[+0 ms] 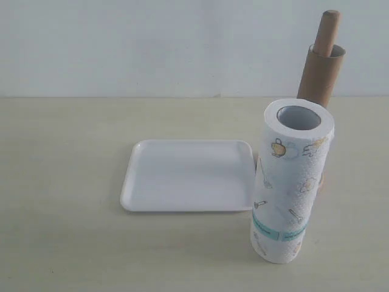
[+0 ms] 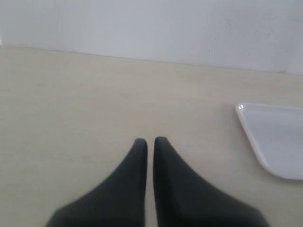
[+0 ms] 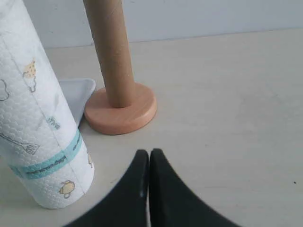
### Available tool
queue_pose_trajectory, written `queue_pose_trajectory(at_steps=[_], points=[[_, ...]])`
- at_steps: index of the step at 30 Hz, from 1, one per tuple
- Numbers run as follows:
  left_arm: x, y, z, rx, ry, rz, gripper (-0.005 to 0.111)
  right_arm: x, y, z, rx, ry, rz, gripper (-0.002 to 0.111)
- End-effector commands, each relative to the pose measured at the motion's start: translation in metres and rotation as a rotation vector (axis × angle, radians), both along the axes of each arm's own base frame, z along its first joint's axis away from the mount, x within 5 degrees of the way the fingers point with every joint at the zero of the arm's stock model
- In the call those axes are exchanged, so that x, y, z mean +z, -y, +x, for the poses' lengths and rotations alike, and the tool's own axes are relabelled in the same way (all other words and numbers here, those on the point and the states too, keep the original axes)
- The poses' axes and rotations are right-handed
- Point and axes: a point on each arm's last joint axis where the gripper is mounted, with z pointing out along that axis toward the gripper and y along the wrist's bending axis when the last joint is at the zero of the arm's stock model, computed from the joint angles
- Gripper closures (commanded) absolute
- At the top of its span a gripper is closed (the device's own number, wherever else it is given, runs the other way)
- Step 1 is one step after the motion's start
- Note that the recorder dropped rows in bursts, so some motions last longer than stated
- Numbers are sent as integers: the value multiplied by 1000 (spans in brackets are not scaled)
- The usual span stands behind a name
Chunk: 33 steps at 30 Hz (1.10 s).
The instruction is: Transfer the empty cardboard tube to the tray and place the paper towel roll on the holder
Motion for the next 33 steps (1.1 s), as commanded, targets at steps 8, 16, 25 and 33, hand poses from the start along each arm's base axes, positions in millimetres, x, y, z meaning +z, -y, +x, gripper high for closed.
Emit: queue_pose_trajectory(at_steps=[8, 16, 25, 33], points=[[-1, 0, 0, 1, 0, -3, 103, 1, 0, 0, -7, 12, -2, 108], [-1, 0, 0, 1, 0, -3, 103, 1, 0, 0, -5, 13, -10, 108], [-1, 0, 0, 1, 0, -3, 103, 27, 4, 4, -47, 306, 3, 108], [-1, 0, 0, 1, 0, -3, 103, 91, 12, -16, -95, 941, 244, 108]])
